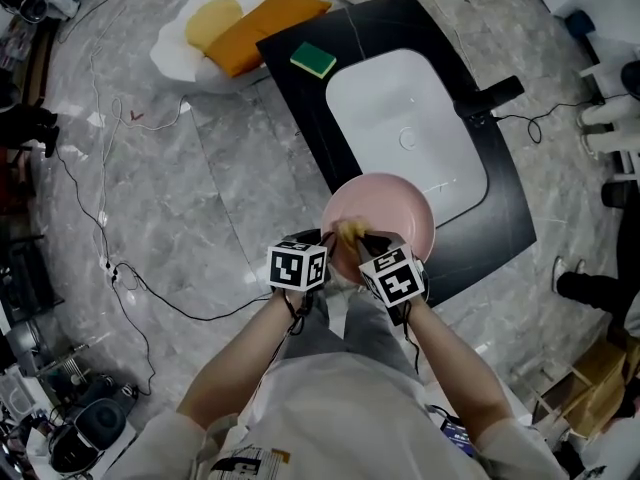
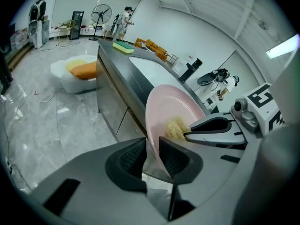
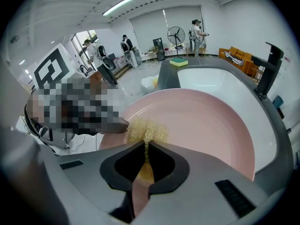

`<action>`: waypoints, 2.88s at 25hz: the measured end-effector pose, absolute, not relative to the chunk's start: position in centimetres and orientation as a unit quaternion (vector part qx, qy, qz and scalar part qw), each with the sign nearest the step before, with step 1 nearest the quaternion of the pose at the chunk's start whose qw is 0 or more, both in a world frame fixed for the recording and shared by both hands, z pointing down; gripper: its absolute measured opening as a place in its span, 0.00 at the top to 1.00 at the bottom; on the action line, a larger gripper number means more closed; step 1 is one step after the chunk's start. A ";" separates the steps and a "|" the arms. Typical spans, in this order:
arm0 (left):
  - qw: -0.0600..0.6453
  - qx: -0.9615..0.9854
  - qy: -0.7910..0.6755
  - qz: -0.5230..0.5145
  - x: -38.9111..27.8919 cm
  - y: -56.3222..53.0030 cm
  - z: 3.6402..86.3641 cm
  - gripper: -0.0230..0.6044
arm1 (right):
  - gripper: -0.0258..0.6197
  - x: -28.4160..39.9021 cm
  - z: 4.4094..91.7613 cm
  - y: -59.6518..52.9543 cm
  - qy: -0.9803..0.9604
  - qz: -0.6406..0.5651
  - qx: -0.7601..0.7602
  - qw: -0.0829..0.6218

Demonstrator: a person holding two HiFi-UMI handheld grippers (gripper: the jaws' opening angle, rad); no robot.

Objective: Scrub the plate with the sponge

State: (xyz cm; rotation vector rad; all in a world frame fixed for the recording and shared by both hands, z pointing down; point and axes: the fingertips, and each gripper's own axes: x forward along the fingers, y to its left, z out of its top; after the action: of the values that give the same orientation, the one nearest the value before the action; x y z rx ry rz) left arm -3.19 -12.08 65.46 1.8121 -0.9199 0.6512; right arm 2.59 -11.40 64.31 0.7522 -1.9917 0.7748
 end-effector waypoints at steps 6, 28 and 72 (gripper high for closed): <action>0.497 0.737 -0.383 0.251 -3.4 -12.5 65.4 0.85 | 0.89 2.2 64.5 -11.7 -0.798 0.310 0.298 0.423; 0.527 0.721 -0.384 0.234 -4.5 -13.0 65.3 0.89 | 0.89 0.9 64.8 -17.5 -0.812 0.273 0.299 0.420; 0.534 0.703 -0.420 0.210 -5.0 -13.3 65.2 0.92 | 0.89 0.2 64.5 -9.9 -0.819 0.189 0.158 0.518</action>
State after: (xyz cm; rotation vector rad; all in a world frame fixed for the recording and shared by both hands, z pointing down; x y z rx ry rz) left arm -5.04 -13.26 65.24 1.6760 -1.0007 0.5005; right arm 0.19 -9.89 64.50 0.3783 -1.9655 0.4528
